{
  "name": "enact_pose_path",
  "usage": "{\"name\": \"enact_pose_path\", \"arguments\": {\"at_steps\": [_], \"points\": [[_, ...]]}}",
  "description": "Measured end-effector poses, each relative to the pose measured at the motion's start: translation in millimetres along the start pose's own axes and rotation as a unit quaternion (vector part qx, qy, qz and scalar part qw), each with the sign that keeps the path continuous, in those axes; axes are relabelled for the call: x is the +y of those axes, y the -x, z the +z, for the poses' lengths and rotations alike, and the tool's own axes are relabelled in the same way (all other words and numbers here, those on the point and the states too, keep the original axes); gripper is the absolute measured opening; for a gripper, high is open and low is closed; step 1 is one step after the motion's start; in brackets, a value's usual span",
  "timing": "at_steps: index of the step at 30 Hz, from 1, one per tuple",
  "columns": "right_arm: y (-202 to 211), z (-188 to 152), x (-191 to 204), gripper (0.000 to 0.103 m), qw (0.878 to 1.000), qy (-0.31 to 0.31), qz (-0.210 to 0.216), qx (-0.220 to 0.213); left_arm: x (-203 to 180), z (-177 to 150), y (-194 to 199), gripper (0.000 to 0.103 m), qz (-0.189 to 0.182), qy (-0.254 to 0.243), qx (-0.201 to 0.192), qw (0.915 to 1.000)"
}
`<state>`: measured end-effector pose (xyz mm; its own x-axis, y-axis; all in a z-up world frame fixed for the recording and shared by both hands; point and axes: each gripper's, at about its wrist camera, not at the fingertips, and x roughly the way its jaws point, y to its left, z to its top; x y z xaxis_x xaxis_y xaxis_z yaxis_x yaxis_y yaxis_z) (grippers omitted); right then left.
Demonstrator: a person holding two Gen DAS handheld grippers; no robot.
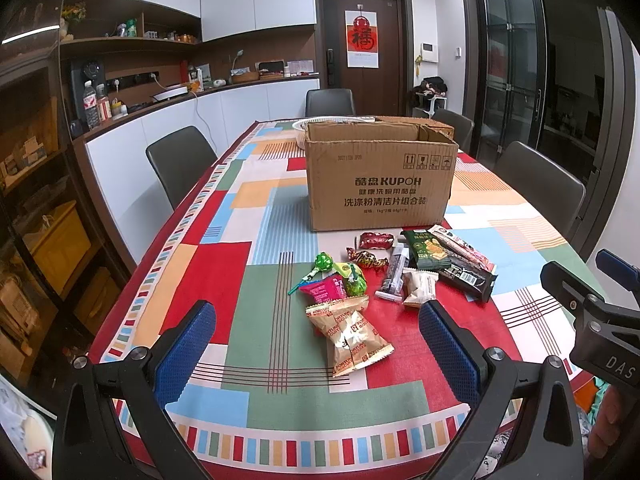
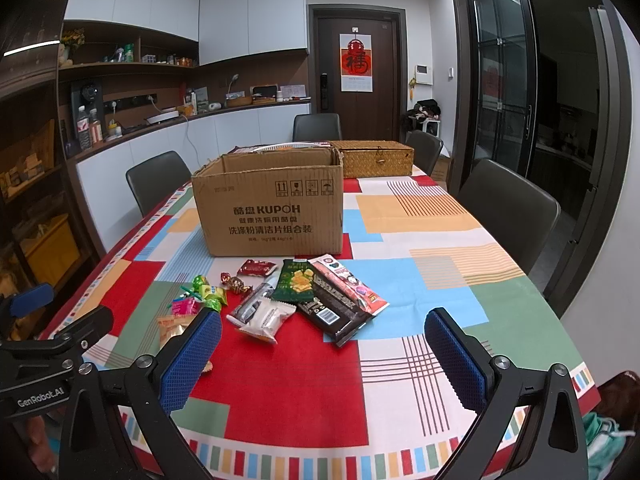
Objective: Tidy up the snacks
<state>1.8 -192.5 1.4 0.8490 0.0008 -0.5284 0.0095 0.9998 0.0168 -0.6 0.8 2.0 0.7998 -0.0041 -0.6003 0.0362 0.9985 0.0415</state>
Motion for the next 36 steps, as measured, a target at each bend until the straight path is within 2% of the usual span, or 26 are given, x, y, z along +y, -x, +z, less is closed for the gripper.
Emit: {"name": "enact_pose_path", "arguments": {"at_steps": [23,32,36], "points": [[-8,-5,-1,0.102,1.000,0.001,0.000,0.004,0,-3,-1,0.103,0.000,0.000,0.002,1.0000],[-17,-7,0,0.102,1.000,0.003,0.003,0.019,1,-2,-14,0.103,-0.004,0.002,0.017,0.9998],[-25,-4,1,0.102,0.999,0.006,0.007,0.034,2,-3,-26,0.103,-0.012,0.005,0.036,0.9993]]}}
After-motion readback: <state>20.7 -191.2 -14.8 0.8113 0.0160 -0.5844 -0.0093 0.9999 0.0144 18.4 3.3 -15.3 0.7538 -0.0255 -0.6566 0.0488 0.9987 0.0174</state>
